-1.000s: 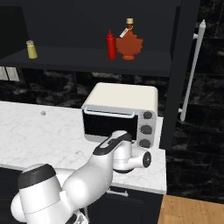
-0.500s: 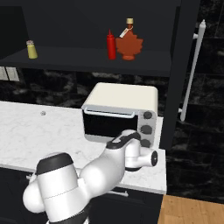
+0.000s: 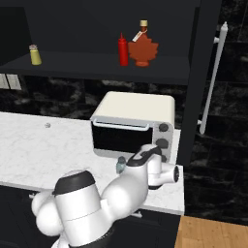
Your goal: Put the shaker and condiment bottle from the counter next to their counterparts in the cabinet.
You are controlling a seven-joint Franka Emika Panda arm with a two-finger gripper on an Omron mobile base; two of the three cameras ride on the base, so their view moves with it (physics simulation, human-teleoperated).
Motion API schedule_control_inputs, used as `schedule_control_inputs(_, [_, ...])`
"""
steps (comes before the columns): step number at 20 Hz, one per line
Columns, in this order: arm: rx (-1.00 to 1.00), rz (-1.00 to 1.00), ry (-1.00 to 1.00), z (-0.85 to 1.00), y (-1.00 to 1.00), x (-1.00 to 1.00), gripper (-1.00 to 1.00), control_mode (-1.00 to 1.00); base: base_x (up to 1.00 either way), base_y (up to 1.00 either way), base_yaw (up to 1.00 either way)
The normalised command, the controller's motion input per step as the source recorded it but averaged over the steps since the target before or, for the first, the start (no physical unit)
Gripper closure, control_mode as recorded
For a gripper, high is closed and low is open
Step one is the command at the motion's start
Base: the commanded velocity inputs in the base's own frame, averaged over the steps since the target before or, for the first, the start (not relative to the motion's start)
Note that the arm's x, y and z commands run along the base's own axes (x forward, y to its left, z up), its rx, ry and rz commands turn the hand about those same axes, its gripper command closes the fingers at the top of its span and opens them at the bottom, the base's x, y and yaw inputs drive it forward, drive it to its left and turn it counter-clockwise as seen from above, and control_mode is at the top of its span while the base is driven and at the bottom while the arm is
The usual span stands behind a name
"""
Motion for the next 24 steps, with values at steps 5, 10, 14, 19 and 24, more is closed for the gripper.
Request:
schedule_control_inputs(5, [0.04, 0.12, 0.0, 0.0, 0.0, 0.02, -1.0, -1.0, 0.0, 0.0, 0.0])
schedule_control_inputs(10, [0.06, 0.11, 0.02, -0.04, 0.0, 0.01, -1.0, -1.0, 0.0, 0.0, 0.0])
schedule_control_inputs(14, [0.08, 0.02, 0.08, -0.04, 0.09, 0.0, -1.0, -1.0, 0.0, 0.0, 0.0])
schedule_control_inputs(19, [0.1, 0.0, 0.1, -0.01, 0.24, 0.01, -1.0, -1.0, 0.0, 0.0, 0.0])
schedule_control_inputs(24, [0.1, 0.0, 0.09, 0.0, 0.32, 0.0, -1.0, -1.0, 0.0, 0.0, 0.0])
